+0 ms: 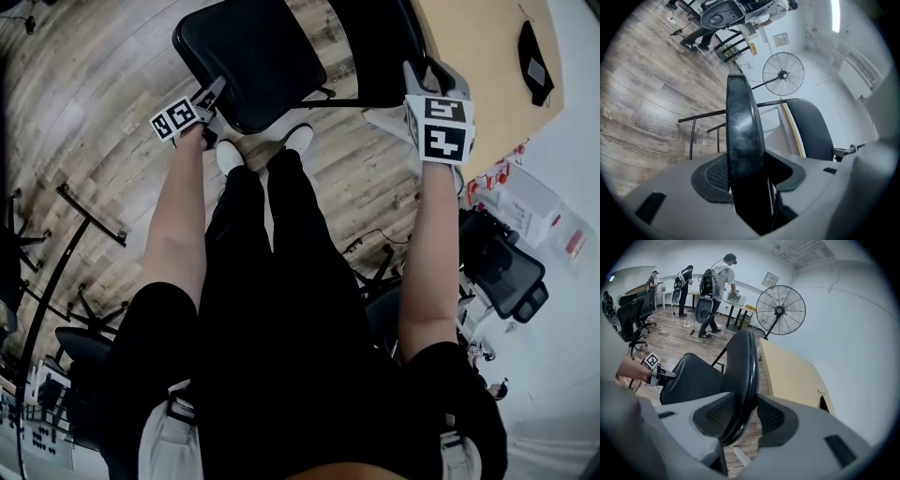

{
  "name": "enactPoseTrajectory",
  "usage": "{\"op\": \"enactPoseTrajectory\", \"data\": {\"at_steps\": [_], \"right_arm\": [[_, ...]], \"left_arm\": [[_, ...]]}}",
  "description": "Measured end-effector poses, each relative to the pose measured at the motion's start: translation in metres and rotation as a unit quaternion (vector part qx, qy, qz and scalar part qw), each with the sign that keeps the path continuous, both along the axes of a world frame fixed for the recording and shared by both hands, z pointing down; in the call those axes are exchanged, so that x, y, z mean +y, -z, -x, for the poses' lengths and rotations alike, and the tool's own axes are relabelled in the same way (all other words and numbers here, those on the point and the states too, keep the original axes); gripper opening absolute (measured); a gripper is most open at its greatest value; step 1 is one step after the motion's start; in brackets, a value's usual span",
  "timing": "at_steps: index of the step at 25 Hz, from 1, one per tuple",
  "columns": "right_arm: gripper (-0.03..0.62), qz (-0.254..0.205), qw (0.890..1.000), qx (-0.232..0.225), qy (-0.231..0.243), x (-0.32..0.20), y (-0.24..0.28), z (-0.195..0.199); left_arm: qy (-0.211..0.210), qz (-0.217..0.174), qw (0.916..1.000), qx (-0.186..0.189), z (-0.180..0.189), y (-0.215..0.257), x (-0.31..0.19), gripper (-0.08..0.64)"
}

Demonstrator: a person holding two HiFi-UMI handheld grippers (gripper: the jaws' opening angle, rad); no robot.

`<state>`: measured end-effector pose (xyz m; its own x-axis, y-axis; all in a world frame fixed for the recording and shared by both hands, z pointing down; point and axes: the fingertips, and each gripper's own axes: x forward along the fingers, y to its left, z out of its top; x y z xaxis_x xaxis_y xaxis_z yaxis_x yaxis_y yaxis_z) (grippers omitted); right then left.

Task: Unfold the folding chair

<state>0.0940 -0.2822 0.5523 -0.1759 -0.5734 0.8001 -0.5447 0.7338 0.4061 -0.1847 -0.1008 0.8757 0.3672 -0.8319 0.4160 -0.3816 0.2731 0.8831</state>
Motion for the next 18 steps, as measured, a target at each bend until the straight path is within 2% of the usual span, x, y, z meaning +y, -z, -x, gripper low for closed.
{"op": "enactPoseTrajectory", "data": {"at_steps": [6,18], "right_arm": [[0.144,0.003,1.0,0.007,-0.004,-0.005,-0.018,-0.002],[0.144,0.001,1.0,0.021,-0.014,-0.024,-0.054,-0.012]], "left_arm": [[-0.009,-0.021,0.9993,0.028,0.013,-0.026,0.016,0.204],[-0.026,-0.033,0.9965,0.073,0.031,-0.074,0.035,0.204]]}}
